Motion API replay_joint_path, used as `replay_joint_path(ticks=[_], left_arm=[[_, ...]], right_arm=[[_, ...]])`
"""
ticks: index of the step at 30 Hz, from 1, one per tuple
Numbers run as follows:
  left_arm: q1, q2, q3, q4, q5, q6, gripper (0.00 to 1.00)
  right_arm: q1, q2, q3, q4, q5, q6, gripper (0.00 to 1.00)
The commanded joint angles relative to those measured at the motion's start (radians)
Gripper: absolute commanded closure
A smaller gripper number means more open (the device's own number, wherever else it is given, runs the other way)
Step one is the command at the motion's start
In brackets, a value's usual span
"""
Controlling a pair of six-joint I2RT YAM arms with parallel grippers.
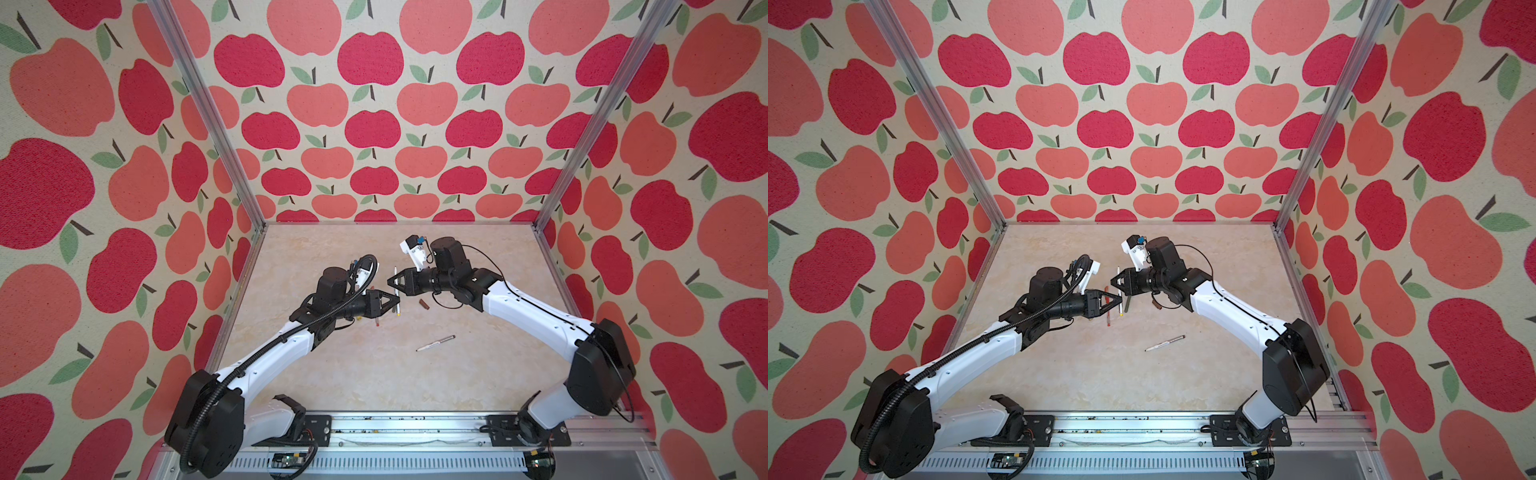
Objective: Insert pens into pen caps
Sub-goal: Pick up the pen from the middle-left of the table.
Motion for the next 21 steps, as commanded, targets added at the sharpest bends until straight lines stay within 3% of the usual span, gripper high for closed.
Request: replay_joint_path(ticks=[1,14,21], left_arm=[[-0.002,-0.011,-0.03,0.078,-0.037,-0.025,0.69],[-0.001,0.0,-0.043,0.141,-0.041,-0.058,0.71],[0.0,0.006,-0.04,0.139,-0.047,-0.058,0.84]], right_arm=[[0.002,-0.021,0.006,0.026,0.025,0.049,0.9],[0.011,-0.023,-0.012,0.06,0.011,0.069,0.91],[0.015,-0.024,-0.012,0.063,0.008,0.062,0.91]])
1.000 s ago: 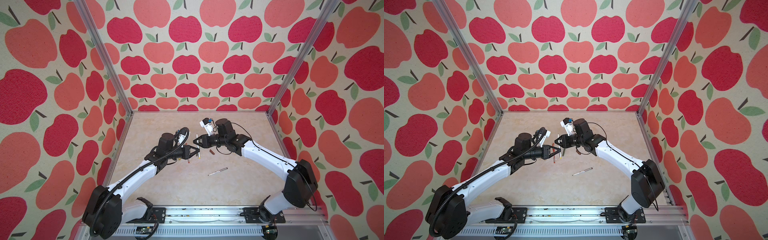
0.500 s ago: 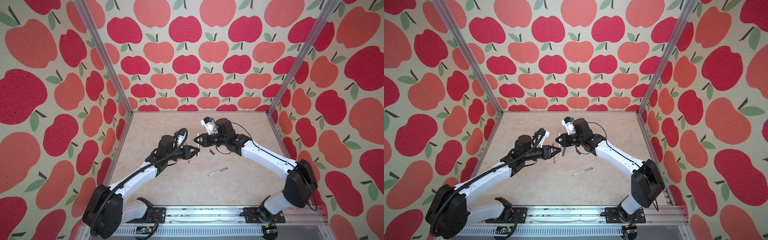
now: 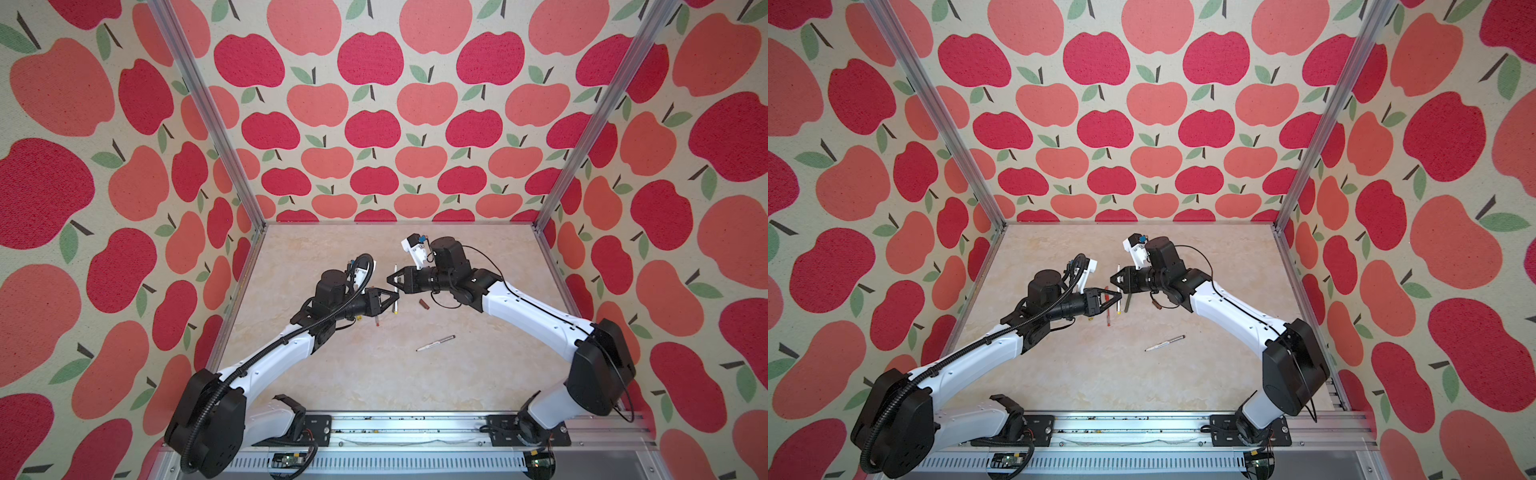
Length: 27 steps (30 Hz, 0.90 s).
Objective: Insert pens into pen caps
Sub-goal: Pick up the pen from the middle-left of the table.
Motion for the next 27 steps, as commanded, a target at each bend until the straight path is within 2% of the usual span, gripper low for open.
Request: replay_joint_path(ticks=[1,5,8,12,14,17,20,23,27], left_arm=[[0.002,0.007,-0.003,0.024,-0.016,0.003,0.86],[0.002,0.01,-0.006,0.026,-0.018,0.003,0.94],[0.004,0.01,-0.011,0.024,-0.021,0.002,1.0],[0.016,0.003,-0.024,0.02,-0.024,0.0,1.0],[0.027,-0.008,-0.031,0.011,-0.022,-0.002,1.0],[0.049,-0.055,-0.029,-0.051,-0.023,0.017,1.0],[0.072,-0.141,-0.004,-0.191,-0.045,0.088,1.0],[0.104,-0.256,0.021,-0.356,-0.116,0.173,1.0],[0.157,-0.408,0.061,-0.564,-0.268,0.255,1.0]], right_arm=[[0.008,-0.022,-0.007,0.03,-0.011,0.005,0.91],[0.008,-0.022,-0.003,0.033,-0.01,0.006,0.88],[0.008,-0.025,0.001,0.033,-0.01,0.004,0.72],[0.007,-0.049,0.012,0.029,0.007,-0.012,0.48],[0.0,-0.071,0.016,0.027,0.019,-0.017,0.4],[-0.02,-0.122,0.015,0.025,0.049,-0.022,0.37],[-0.036,-0.181,-0.005,0.025,0.102,-0.027,0.37],[-0.047,-0.209,-0.017,-0.018,0.139,-0.045,0.38],[-0.038,-0.181,-0.002,-0.126,0.168,-0.077,0.39]])
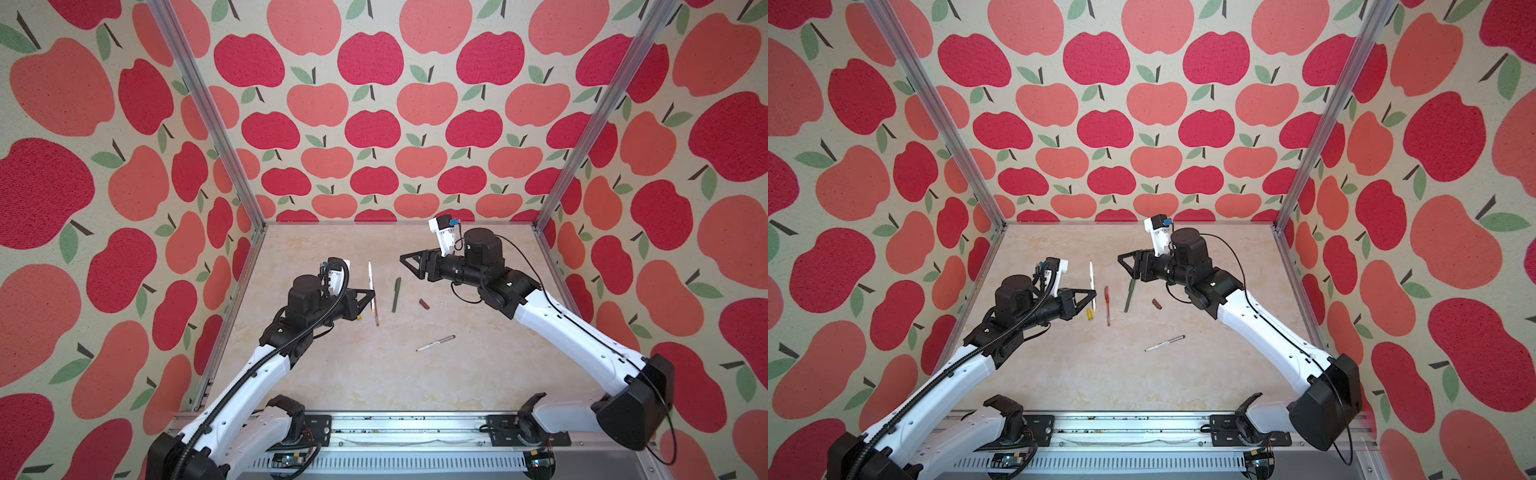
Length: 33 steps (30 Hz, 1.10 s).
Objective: Insert pens into pen caps
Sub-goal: Pick up the pen from the middle-left of the table, then pick up the pen cap from the center of the table.
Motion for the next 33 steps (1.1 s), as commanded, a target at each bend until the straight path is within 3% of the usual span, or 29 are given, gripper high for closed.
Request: replay_joint_path(ticks=[1,9,13,24,33], left_arm=[[0.04,-0.116,0.057,-0.248,-0.169,0.119,1.0],[0.082,-0.403,0.076,-0.404,-0.421,0.202,1.0],[0.082,-0.484,0.064,-0.436,-0.494,0.2,1.0],[0.082,-0.542,0.023,-0.472,-0.465,0.18,1.0],[0.081,-0.552,0.007,-0.494,-0.419,0.178,1.0]], right_arm=[[0.016,0.045,0.006,-0.145,0.058,-0.049,0.4],[0.114,0.287,0.19,-0.342,0.087,-0.148,0.43],[0.175,0.441,0.309,-0.395,0.105,-0.203,0.44],[0.276,0.867,0.65,-0.541,0.187,-0.348,0.45],[0.287,1.054,0.825,-0.611,0.247,-0.387,0.49]])
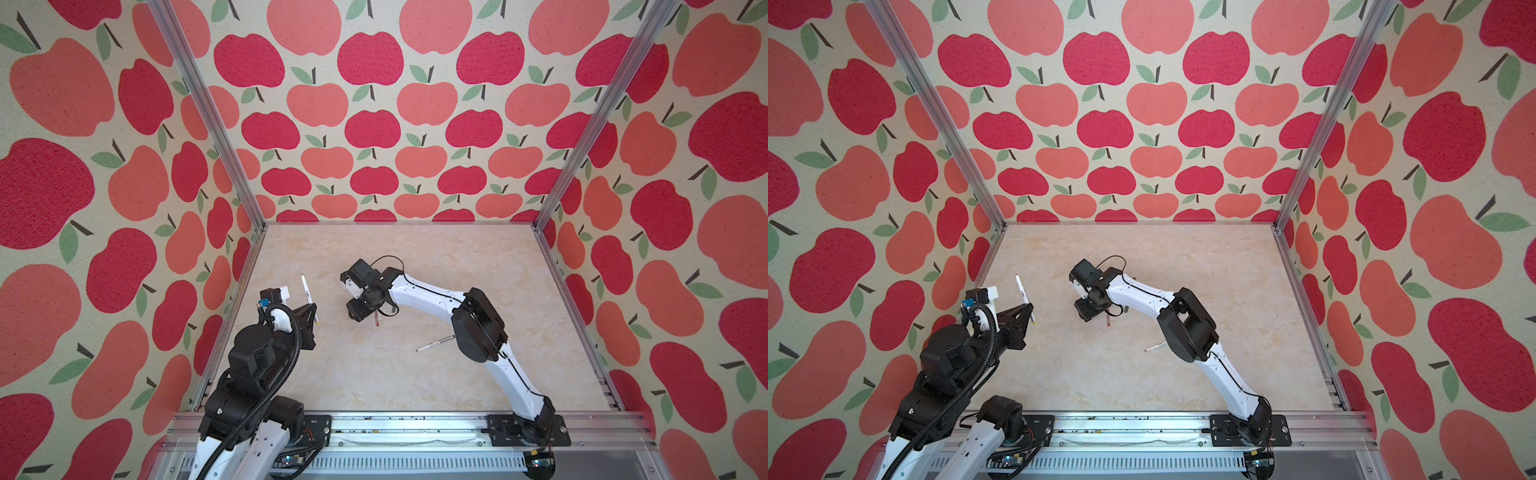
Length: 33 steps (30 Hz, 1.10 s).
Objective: Insert pens into pen caps
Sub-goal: Pick up the pen cap from the center of the table.
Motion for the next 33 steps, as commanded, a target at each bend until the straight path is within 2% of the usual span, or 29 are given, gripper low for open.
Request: replay_joint_path(ticks=[1,7,11,17,24,33], left_arm=[[0.004,-0.021,-0.013,-0.026,0.023,0.006,1.0],[0.005,-0.026,-0.02,-0.025,0.034,0.0,1.0],[0.005,-0.014,-0.024,-0.031,0.049,0.001,1.0],[0.006,-0.004,-0.024,-0.028,0.065,0.002,1.0],[0.005,0.002,-0.028,-0.02,0.075,0.001,1.0],[0.005,0.027,-0.022,-0.006,0.126,0.001,1.0]], right_arm=[[0.005,0.048,0.066,-0.063,0.039,-0.041,0.49],[0.015,0.117,0.133,-0.101,0.061,-0.055,0.52],[0.018,0.136,0.143,-0.114,0.071,-0.057,0.64],[0.044,0.126,0.125,-0.141,0.148,-0.103,0.77],[0.065,0.04,-0.003,-0.091,0.145,-0.113,0.87],[0.067,-0.193,-0.297,0.032,0.002,-0.116,0.88]])
